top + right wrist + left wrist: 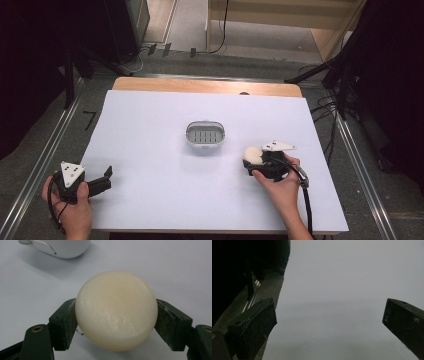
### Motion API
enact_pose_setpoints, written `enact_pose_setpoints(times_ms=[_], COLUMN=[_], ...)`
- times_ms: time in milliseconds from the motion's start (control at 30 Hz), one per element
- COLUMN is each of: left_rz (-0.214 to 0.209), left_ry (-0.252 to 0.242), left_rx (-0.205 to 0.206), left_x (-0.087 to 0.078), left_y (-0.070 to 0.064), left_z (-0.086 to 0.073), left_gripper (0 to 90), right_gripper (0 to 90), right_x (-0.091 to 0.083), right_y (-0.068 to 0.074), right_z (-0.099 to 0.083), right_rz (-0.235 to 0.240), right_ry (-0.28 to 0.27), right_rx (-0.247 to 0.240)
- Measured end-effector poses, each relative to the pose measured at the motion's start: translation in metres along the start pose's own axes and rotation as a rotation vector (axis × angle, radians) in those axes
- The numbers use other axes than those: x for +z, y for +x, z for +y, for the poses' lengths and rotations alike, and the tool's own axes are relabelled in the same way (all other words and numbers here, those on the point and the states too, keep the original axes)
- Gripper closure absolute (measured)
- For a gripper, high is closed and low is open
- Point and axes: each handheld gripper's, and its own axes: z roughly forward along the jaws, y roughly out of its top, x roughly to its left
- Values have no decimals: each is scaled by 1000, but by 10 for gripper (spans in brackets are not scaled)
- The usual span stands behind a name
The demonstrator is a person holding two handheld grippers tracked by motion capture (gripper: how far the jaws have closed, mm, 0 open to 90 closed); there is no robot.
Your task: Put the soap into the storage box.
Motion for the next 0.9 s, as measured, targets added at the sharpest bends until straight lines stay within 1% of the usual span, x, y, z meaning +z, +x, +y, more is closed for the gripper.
enact_pose_setpoints(times_ms=[33,167,400,533,600,633,667,700,800,867,900], left_rz=[-1,-1,-2,0,1,1,1,2,0,0,0], left_ry=[-1,0,3,4,5,5,5,6,5,6,4], left_rx=[0,0,1,2,2,2,2,1,1,4,4], left_x=[0,0,0,0,0,0,0,0,1,1,1], left_y=[0,0,0,0,0,0,0,0,0,0,0], left_z=[0,0,0,0,0,0,0,0,0,0,0], left_gripper=[0,0,0,0,0,0,0,0,0,0,0], right_gripper=[251,251,251,251,251,251,251,251,251,251,251], right_x=[0,1,2,3,3,4,4,5,6,8,8], right_y=[1,4,10,12,14,16,16,18,20,23,24], right_z=[1,8,18,22,26,28,28,31,33,37,39], right_rz=[2,8,9,23,24,32,32,27,30,33,36], right_ry=[-5,-17,-20,-24,-27,-28,-28,-24,-23,-27,-30], right_rx=[7,-4,-16,-15,-24,-23,-23,-34,-37,-48,-43])
